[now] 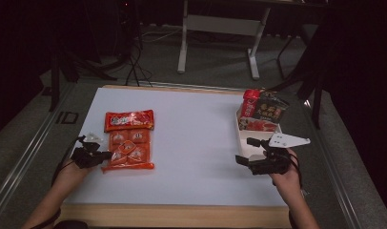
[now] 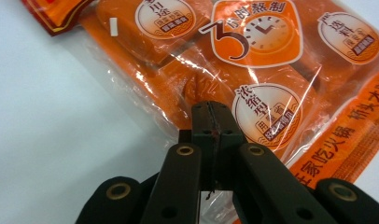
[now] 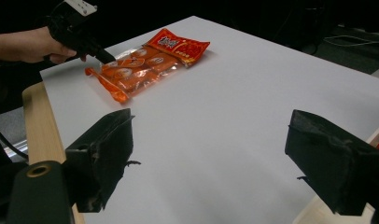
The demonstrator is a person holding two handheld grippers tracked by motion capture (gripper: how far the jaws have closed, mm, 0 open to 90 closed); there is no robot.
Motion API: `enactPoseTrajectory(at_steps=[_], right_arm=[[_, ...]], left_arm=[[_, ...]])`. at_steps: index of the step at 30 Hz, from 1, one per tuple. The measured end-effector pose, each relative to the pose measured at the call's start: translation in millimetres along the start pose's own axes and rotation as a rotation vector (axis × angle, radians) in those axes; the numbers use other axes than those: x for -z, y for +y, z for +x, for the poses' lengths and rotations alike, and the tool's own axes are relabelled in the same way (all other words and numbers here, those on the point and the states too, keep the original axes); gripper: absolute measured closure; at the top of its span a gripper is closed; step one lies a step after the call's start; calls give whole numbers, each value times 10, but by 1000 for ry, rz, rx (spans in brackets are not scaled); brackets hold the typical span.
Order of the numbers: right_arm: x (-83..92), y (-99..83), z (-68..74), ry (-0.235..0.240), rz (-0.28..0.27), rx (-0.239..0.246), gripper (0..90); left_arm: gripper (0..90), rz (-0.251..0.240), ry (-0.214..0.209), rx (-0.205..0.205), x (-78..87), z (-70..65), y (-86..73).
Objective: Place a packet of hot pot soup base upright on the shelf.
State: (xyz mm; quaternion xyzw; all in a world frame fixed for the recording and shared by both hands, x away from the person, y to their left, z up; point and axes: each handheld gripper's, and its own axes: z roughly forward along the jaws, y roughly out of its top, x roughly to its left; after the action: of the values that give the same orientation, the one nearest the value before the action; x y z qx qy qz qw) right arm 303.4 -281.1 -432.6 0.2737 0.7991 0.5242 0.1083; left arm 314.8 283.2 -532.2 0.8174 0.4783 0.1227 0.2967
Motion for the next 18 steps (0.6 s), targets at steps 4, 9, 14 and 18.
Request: enactPoseTrajectory(at_steps=[4, 9, 14, 18], right_arm=[[10, 0, -1, -1, -2, 3, 150], [23, -5, -3, -2, -4, 3, 150], [26, -8, -3, 3, -6, -1, 150], [18, -6, 0, 10, -8, -5, 150]], left_arm=[[898, -14, 17, 17, -15, 47, 78], [898, -44, 71, 54, -62, 171, 229], [898, -53, 100, 94, -123, 310, 331], [898, -46, 88, 101, -190, 333, 356]])
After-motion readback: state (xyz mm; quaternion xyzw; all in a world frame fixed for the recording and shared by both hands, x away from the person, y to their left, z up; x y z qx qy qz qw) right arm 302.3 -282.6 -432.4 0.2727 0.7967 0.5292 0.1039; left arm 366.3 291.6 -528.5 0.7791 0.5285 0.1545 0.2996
